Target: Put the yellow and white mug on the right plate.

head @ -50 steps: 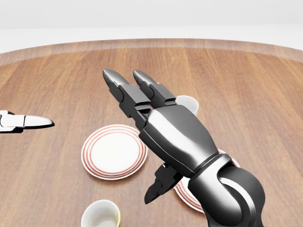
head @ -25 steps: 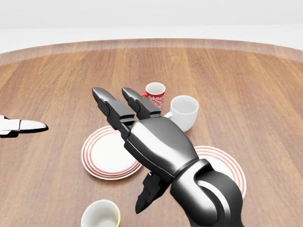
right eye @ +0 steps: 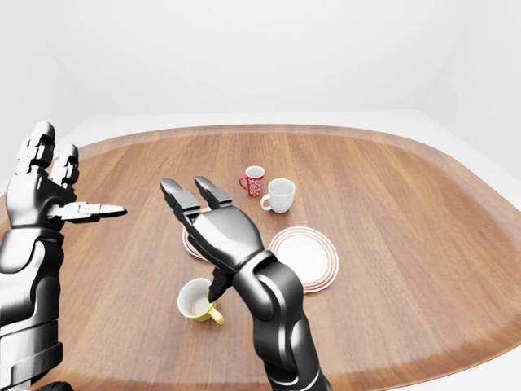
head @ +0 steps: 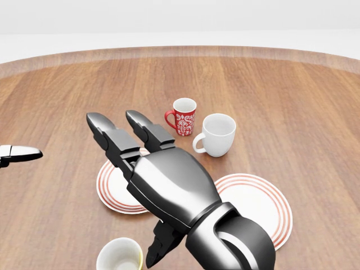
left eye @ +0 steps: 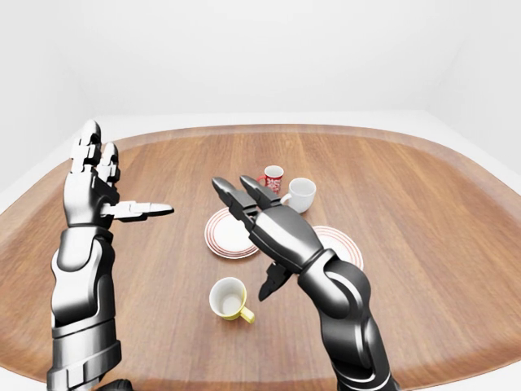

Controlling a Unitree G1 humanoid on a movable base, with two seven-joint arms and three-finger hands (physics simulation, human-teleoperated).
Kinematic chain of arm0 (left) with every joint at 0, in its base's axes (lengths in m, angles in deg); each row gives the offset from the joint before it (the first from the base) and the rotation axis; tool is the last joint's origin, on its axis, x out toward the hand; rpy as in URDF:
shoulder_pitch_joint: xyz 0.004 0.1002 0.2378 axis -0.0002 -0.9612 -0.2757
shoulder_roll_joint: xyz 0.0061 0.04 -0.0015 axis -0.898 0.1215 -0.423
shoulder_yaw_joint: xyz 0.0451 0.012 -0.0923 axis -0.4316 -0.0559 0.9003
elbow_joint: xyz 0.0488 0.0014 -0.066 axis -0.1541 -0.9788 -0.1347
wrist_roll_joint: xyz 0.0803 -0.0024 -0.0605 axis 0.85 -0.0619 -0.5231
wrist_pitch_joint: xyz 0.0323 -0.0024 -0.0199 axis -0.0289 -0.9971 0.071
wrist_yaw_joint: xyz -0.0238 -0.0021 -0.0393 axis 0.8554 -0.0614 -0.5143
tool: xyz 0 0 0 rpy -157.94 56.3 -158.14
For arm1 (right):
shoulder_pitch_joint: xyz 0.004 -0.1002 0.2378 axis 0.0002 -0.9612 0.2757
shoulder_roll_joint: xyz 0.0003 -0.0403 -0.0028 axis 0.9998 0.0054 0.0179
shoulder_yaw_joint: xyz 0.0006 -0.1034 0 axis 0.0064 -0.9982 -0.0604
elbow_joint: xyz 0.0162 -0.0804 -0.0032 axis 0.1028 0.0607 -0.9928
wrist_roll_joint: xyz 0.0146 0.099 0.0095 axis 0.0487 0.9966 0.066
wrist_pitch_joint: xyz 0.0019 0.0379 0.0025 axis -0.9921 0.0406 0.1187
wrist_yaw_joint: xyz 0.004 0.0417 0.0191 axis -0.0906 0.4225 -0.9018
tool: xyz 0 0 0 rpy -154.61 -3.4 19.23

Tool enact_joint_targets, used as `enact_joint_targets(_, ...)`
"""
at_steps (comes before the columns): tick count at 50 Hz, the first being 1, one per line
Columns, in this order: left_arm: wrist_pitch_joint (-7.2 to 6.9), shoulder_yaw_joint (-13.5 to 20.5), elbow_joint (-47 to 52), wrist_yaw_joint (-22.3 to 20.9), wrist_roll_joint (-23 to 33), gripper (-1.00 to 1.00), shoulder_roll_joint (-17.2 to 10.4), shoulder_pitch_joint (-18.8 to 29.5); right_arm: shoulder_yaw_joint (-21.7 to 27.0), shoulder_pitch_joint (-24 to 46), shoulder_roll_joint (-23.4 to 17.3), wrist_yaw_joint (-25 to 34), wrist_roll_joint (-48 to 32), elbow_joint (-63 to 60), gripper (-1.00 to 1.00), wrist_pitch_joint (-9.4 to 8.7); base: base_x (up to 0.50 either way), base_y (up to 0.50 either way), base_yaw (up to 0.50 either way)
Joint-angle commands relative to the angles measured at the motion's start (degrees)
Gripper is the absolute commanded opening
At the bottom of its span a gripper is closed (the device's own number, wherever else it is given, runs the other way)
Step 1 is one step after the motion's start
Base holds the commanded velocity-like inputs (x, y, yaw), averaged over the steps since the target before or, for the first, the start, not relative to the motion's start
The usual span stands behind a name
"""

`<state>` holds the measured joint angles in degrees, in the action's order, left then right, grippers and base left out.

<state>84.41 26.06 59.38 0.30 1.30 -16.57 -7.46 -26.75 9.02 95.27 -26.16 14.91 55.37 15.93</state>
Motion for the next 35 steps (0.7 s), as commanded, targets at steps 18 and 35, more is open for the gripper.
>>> enact_joint_targets(18,0.0,1.89,-4.38,1.06,-2.92,1.0,-3.94,1.8,-1.8,-2.8,-1.27,-4.0,-1.54,9.72,1.0,0.0,0.0,0.0,0.0)
enact_joint_targets(35,0.0,1.69,-4.5,1.02,-2.79,1.0,-3.51,1.56,-3.89,-4.61,-0.78,-7.86,-4.67,13.97,1.0,1.64,0.0,0.0,0.0)
